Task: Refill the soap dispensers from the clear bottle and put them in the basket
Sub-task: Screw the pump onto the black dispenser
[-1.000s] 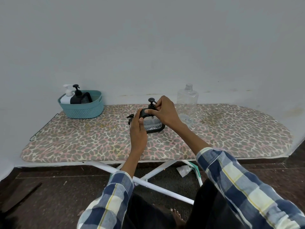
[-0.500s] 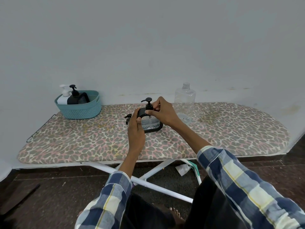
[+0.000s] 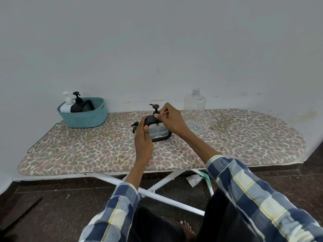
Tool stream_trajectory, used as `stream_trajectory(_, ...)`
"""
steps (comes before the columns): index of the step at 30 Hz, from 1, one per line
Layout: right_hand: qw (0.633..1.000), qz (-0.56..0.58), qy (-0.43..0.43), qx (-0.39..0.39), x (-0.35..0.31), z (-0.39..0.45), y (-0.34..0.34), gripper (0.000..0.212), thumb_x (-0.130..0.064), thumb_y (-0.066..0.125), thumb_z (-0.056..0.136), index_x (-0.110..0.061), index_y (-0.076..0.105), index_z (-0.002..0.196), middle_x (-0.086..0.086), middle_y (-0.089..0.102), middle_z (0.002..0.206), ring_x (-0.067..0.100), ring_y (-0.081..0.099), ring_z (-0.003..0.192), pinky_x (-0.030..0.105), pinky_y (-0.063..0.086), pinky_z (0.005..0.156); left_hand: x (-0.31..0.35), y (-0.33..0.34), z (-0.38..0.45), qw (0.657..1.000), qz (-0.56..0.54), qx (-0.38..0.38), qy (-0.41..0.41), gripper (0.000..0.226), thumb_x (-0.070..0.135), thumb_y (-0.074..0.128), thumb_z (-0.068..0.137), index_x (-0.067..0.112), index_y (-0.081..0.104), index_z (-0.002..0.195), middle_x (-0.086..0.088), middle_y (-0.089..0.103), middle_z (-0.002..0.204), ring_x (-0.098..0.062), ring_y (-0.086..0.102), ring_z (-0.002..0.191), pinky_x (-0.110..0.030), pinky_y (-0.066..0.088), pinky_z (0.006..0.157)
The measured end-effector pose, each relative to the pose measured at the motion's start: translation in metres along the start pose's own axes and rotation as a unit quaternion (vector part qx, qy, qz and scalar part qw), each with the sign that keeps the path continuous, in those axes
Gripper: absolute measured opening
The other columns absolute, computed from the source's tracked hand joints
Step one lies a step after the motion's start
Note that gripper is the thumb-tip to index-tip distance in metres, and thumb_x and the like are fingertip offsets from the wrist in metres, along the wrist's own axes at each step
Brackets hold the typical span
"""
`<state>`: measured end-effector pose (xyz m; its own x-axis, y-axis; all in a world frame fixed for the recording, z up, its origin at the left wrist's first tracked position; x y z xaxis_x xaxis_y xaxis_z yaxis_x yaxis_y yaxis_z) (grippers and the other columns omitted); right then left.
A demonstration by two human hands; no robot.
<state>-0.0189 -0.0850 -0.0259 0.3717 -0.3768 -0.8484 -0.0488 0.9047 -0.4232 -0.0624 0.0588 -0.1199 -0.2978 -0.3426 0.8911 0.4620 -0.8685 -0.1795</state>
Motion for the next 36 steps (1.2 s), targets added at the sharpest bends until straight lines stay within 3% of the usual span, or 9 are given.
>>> stream_trajectory(3, 0.999, -0.004, -0.022, -0.030, -0.006, -0.002, 0.000, 0.035, -0.023, 0.077, 0.096, -0.008, 0.057, 0.120, -0.002, 0.062, 0.098, 0.004, 0.057, 0.080, 0.011, 0.045, 0.072, 0.000, 0.000, 0.000, 1.000, 0.005, -0.002, 0.002, 0.061, 0.065, 0.025, 0.108, 0.038, 0.036, 0.162, 0.003, 0.042, 0.166, -0.020, 0.043, 0.151, -0.054, 0.045, 0.119)
stream_trajectory(6, 0.995, 0.007, -0.009, -0.100, -0.009, 0.005, -0.013, 0.031, -0.022, 0.069, 0.103, -0.010, 0.066, 0.131, 0.002, 0.069, 0.118, 0.018, 0.070, 0.104, 0.032, 0.055, 0.095, -0.002, -0.001, 0.001, 1.000, -0.009, -0.001, 0.007, 0.065, 0.076, 0.024, 0.103, 0.046, 0.036, 0.159, 0.004, 0.044, 0.164, -0.020, 0.046, 0.149, -0.054, 0.047, 0.117)
stream_trajectory(12, 0.986, 0.022, -0.020, -0.162, -0.006, 0.015, -0.022, 0.029, -0.008, 0.065, 0.102, -0.013, 0.075, 0.129, 0.003, 0.077, 0.123, 0.024, 0.072, 0.115, 0.041, 0.057, 0.105, -0.004, -0.001, 0.001, 1.000, -0.011, -0.004, 0.000, 0.070, 0.079, 0.024, 0.101, 0.044, 0.035, 0.160, 0.005, 0.042, 0.166, -0.021, 0.044, 0.151, -0.055, 0.045, 0.118)
stream_trajectory(15, 0.990, 0.022, -0.035, -0.138, -0.002, 0.018, -0.012, 0.026, -0.012, 0.067, 0.102, -0.017, 0.078, 0.125, 0.000, 0.078, 0.122, 0.028, 0.071, 0.115, 0.043, 0.056, 0.105, -0.005, -0.002, 0.001, 1.000, -0.012, -0.004, -0.009, 0.068, 0.077, 0.025, 0.102, 0.045, 0.034, 0.161, 0.005, 0.040, 0.167, -0.019, 0.042, 0.152, -0.055, 0.044, 0.120)
stream_trajectory(21, 0.999, 0.019, -0.033, 0.004, 0.006, 0.011, 0.003, 0.025, -0.018, 0.084, 0.090, -0.012, 0.080, 0.114, -0.006, 0.076, 0.095, 0.007, 0.069, 0.083, 0.025, 0.051, 0.081, -0.002, 0.000, -0.001, 1.000, -0.016, -0.024, 0.003, 0.053, 0.054, 0.026, 0.113, 0.037, 0.032, 0.163, 0.005, 0.038, 0.165, -0.016, 0.041, 0.152, -0.053, 0.042, 0.121)
stream_trajectory(25, 0.996, 0.001, -0.051, 0.069, 0.004, 0.009, 0.015, 0.036, -0.027, 0.094, 0.078, -0.012, 0.078, 0.106, -0.002, 0.075, 0.094, 0.004, 0.068, 0.079, 0.016, 0.056, 0.075, -0.007, -0.003, 0.001, 0.999, -0.029, -0.023, -0.002, 0.054, 0.058, 0.028, 0.112, 0.038, 0.033, 0.162, 0.005, 0.039, 0.166, -0.019, 0.041, 0.152, -0.056, 0.041, 0.121)
stream_trajectory(30, 0.996, 0.035, -0.038, -0.076, 0.010, 0.017, -0.012, 0.034, -0.027, 0.087, 0.087, -0.013, 0.078, 0.118, -0.009, 0.075, 0.092, -0.009, 0.064, 0.073, 0.009, 0.050, 0.074, 0.000, -0.004, -0.002, 0.999, -0.037, -0.028, -0.006, 0.058, 0.069, 0.029, 0.107, 0.045, 0.035, 0.160, 0.008, 0.041, 0.166, -0.018, 0.042, 0.152, -0.056, 0.042, 0.120)
stream_trajectory(33, 0.984, 0.053, -0.059, -0.157, 0.007, 0.021, -0.020, 0.033, -0.021, 0.076, 0.098, -0.016, 0.074, 0.131, -0.004, 0.079, 0.117, 0.008, 0.074, 0.095, 0.026, 0.059, 0.093, 0.001, -0.005, -0.002, 0.999, -0.042, -0.025, -0.013, 0.061, 0.072, 0.029, 0.105, 0.046, 0.036, 0.160, 0.009, 0.044, 0.164, -0.017, 0.046, 0.149, -0.054, 0.045, 0.119)
stream_trajectory(36, 0.979, 0.045, -0.075, -0.183, 0.004, 0.024, -0.016, 0.034, -0.022, 0.073, 0.100, -0.017, 0.073, 0.133, -0.005, 0.077, 0.125, 0.029, 0.074, 0.111, 0.044, 0.059, 0.103, 0.002, -0.006, -0.002, 0.998, -0.055, -0.030, -0.017, 0.057, 0.067, 0.030, 0.108, 0.046, 0.037, 0.160, 0.008, 0.047, 0.162, -0.016, 0.049, 0.146, -0.054, 0.047, 0.117)
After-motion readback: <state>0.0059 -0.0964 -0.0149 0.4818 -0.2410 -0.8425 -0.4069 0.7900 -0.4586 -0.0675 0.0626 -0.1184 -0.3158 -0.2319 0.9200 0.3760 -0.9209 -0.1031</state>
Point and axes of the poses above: each hand's wrist, its own z-axis towards the middle knuckle, its own y-axis out of the palm, x = y × z, the point moved 2 cm from there along z, towards the middle knuckle
